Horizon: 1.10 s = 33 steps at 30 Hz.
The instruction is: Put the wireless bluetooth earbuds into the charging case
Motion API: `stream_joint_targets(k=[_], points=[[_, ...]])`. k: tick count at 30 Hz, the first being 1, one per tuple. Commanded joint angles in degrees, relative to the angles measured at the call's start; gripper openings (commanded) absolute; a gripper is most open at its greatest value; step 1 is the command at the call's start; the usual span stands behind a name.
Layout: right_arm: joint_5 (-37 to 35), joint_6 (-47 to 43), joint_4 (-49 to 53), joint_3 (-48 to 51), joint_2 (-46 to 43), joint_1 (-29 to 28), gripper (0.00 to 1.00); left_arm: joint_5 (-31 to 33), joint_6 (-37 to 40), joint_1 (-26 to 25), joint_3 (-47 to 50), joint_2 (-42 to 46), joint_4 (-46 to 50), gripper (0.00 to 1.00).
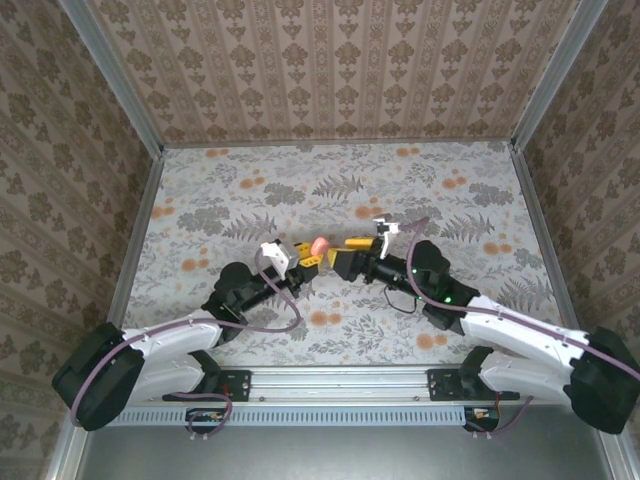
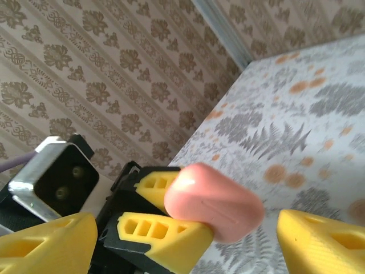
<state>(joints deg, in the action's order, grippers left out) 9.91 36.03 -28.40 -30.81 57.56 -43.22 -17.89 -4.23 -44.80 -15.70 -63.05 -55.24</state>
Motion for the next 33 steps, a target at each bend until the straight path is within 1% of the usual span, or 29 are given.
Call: stream_joint_targets(k=[1,3,5,7,10,12,14,16,19,24,29,33], points=[[3.9,-11.0,5.4,1.4,-4.8,2.8,0.81,-8.8,-1.5,0.9,-3.7,-0.5,2.8,0.2],[7.3,-16.8,8.0,1.6,-7.4,4.6,0.78,-12.1,-1.8,1.2,-4.3,-0.9,3.1,0.2],[11.5,-23.1,10.4,1.8,-9.3,6.6,0.74,-15.8,-2.3,1.7,-5.0,-1.3,3.0,0.2],[15.6,-31.2,13.4,1.8,-11.2,8.4,0.73,-19.4,-2.4,2.0,-5.8,-1.8,3.3,0.2],[23.9,-43.2,18.2,1.1,-12.0,10.6,0.72,-24.3,-3.1,2.2,-7.0,-2.1,3.4,0.2],[29.2,-52.2,20.7,1.2,-12.1,11.2,0.7,-26.8,-3.4,2.3,-7.8,-2.4,3.4,0.2],[31.9,-57.3,21.6,1.4,-12.0,11.6,0.68,-28.9,-3.6,2.3,-8.5,-2.7,3.5,0.19],[33.8,-59.5,22.1,1.0,-11.2,12.8,0.68,-30.8,-4.0,2.2,-9.1,-2.9,3.5,0.19],[38.5,-59.7,22.5,-0.4,-9.0,14.6,0.67,-33.0,-4.0,2.1,-9.2,-3.0,3.1,0.19],[45.0,-59.5,22.8,-2.2,-5.7,15.0,0.64,-35.3,-3.9,2.1,-9.3,-2.8,3.2,0.19],[47.3,-59.7,23.4,-4.6,-2.4,15.0,0.62,-37.1,-3.8,2.0,-10.0,-3.0,3.2,0.18],[50.1,-59.8,23.4,-6.6,0.2,15.0,0.58,-38.0,-3.8,1.7,-10.3,-3.3,2.9,0.18]])
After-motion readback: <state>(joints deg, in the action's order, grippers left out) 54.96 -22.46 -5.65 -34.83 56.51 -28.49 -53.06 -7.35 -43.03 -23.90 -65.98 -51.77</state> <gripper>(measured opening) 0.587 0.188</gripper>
